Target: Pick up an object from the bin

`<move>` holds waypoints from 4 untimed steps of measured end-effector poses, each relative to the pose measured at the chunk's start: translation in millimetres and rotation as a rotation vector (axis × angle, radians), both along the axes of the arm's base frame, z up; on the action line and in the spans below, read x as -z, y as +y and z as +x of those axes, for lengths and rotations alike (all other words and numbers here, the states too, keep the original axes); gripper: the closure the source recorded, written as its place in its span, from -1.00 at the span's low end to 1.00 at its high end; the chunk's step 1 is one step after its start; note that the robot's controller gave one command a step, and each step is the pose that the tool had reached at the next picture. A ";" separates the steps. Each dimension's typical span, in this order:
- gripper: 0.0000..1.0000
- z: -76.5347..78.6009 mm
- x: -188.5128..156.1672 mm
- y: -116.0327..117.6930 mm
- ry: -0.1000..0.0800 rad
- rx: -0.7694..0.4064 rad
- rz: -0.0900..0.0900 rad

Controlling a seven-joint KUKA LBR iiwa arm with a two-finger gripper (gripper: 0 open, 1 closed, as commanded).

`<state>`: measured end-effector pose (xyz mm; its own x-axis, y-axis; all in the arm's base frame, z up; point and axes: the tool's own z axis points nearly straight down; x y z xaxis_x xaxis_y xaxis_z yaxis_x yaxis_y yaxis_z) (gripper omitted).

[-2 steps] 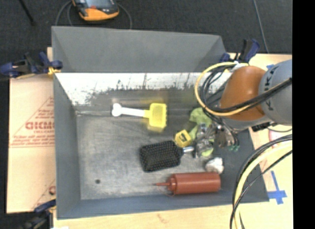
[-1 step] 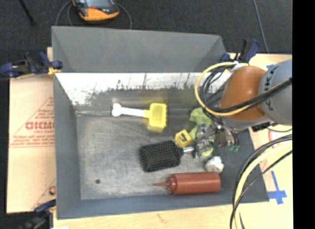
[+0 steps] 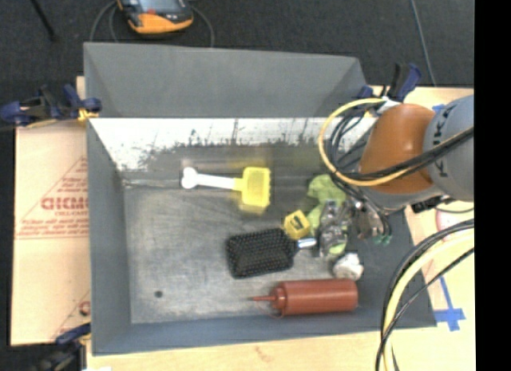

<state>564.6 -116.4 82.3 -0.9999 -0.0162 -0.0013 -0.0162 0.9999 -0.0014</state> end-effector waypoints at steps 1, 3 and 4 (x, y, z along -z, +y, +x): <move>1.00 15.7 -46.9 -2.0 -0.001 -0.004 -0.001; 1.00 18.3 -57.5 -2.3 0.004 -0.005 -0.002; 1.00 28.1 -37.0 -13.4 -0.015 0.034 -0.002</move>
Offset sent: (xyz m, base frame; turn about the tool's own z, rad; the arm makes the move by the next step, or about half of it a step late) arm 0.0020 -0.0037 0.0496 -0.0024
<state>592.6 -129.8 119.3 -0.9997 0.0180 -0.0161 0.0180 0.9998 -0.0030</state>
